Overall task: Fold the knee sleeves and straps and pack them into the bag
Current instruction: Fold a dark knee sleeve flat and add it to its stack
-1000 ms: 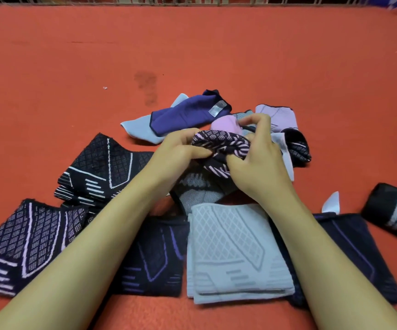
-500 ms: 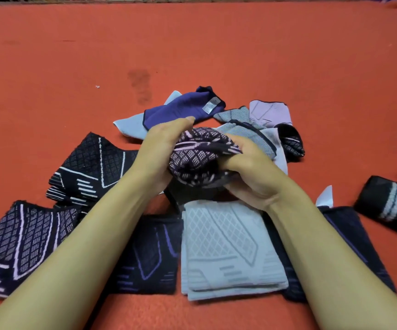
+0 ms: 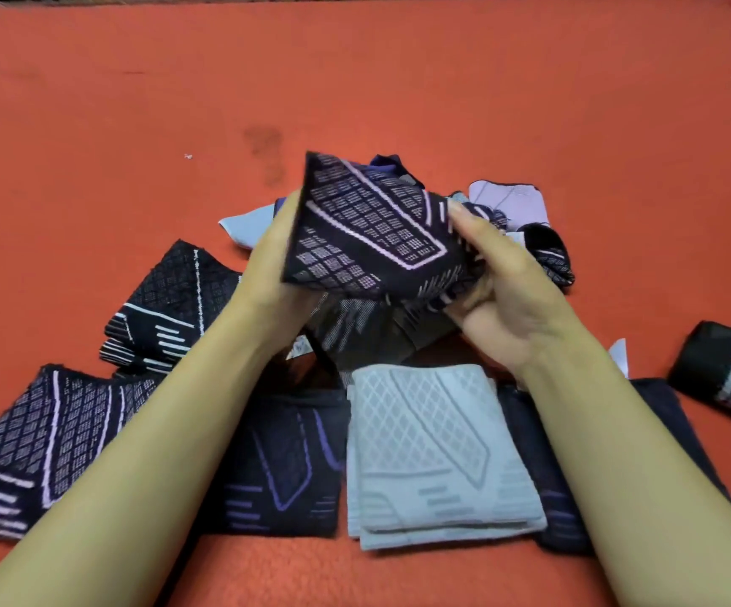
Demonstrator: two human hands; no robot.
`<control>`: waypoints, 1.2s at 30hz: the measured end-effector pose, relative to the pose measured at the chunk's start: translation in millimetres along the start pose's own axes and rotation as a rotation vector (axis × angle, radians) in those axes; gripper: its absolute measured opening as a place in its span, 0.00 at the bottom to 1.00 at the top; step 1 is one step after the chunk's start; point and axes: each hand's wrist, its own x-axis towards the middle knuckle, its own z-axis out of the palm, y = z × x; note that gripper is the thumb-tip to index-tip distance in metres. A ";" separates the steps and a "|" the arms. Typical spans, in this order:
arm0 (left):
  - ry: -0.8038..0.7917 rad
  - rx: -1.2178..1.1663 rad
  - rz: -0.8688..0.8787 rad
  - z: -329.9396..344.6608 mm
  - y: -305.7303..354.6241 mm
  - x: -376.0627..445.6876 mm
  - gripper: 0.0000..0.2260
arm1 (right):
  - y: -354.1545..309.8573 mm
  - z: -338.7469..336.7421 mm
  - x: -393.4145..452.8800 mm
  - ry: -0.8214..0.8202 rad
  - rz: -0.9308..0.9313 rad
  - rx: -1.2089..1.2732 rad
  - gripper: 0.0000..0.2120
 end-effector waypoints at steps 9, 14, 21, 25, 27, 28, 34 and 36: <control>-0.007 0.297 0.111 -0.9 6.2 -7.1 0.12 | -16.0 -12.3 9.5 0.295 -0.221 -0.134 0.15; 0.046 0.546 0.223 -4.8 6.4 -10.7 0.12 | -14.4 -12.8 8.2 0.205 -0.184 -0.320 0.21; 0.201 0.365 0.294 -19.8 11.7 -2.8 0.14 | -21.3 -33.8 11.2 0.400 -0.295 -0.603 0.29; 0.207 0.325 0.295 -20.6 6.1 0.1 0.12 | -24.4 -43.3 16.8 0.441 -0.319 -0.535 0.47; 0.229 0.322 0.274 -20.3 4.9 0.8 0.09 | -24.0 -42.2 17.1 0.431 -0.329 -0.516 0.47; 0.237 0.316 0.256 -21.3 3.6 2.1 0.09 | -24.0 -41.5 17.0 0.421 -0.328 -0.498 0.42; 0.145 0.322 0.197 -20.7 0.3 0.8 0.16 | -22.4 -41.6 19.0 0.415 -0.294 -0.419 0.13; -0.007 0.501 0.274 -20.7 3.2 -4.9 0.18 | -23.2 -42.0 18.4 0.408 -0.294 -0.410 0.07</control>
